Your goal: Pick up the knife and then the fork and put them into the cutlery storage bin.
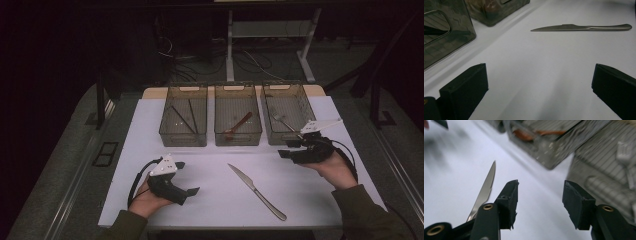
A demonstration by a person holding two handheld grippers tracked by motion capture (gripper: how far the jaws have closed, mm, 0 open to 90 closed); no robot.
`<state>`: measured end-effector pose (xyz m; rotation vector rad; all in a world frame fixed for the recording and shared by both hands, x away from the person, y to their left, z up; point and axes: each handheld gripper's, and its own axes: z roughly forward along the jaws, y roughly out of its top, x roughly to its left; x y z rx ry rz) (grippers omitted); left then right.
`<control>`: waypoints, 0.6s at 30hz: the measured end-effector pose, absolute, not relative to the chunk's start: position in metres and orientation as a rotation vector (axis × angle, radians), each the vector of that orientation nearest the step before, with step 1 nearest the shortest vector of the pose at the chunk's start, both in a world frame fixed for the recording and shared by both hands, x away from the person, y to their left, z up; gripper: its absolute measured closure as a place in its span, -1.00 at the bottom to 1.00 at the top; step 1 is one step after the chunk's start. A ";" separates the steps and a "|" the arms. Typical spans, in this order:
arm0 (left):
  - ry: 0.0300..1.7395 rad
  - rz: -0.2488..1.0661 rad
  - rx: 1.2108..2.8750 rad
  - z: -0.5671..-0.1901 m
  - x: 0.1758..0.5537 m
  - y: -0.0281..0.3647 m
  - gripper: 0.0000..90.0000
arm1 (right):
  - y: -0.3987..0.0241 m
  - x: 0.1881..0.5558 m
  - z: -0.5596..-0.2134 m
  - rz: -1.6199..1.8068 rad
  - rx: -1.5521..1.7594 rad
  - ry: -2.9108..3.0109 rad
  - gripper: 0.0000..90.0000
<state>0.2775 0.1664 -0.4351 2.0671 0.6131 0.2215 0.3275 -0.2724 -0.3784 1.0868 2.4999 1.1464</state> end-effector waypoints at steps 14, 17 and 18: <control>0.609 0.219 2.062 -0.434 0.276 0.166 -1.00 | -0.235 0.289 -0.399 1.113 0.966 2.669 0.80; 0.611 0.219 2.060 -0.434 0.276 0.166 -1.00 | -0.230 0.282 -0.404 1.118 0.931 2.708 0.92; 0.611 0.219 2.061 -0.434 0.276 0.166 -1.00 | -0.228 0.279 -0.406 1.115 0.928 2.719 0.97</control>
